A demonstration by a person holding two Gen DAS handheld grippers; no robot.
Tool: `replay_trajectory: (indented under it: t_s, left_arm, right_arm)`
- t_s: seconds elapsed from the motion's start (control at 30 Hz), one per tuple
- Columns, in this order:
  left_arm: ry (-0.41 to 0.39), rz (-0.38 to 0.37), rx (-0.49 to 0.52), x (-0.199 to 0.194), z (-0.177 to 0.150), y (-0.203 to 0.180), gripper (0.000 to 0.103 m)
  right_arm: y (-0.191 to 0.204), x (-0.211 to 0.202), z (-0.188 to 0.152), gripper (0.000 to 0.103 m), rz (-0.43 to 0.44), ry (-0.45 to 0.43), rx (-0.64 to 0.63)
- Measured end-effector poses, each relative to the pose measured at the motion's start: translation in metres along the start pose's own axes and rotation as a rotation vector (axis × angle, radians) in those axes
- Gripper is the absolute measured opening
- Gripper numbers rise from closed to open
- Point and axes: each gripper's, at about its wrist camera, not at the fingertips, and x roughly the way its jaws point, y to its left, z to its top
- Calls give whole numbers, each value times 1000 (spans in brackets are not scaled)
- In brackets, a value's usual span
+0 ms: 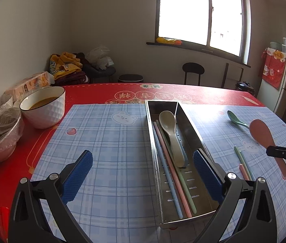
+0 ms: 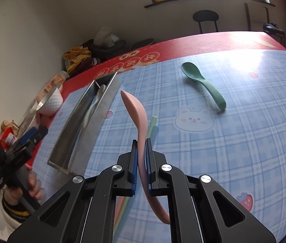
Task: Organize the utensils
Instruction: 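Lower the pink spoon into the steel tray and open the right tool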
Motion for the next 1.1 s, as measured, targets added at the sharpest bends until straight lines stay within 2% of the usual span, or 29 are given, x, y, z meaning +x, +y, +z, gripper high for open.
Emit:
replay_trajectory:
  t_s: [0.13,0.27,0.37,0.57,0.87,1.1]
  left_arm:
    - [-17,40,-15,2,0,7,97]
    - [-35,70,-39,1,1,16,97]
    - [-53,72,-75,-1,1,24,97]
    - [-39,79,-122,3,2,32,97]
    - [-30,79,-156,5,2,39,97]
    - [-27,76,-147,5,1,37,97]
  right_arm:
    - [40,31,28,7,64,34,23]
    - [65,66,49,7,91,82,112]
    - [73,90,59,7,72,111,199]
    - [79,121,65,7,20,129,316]
    - [82,144,68,8,-40,143,401]
    - [88,146,69,8,-38,139,405]
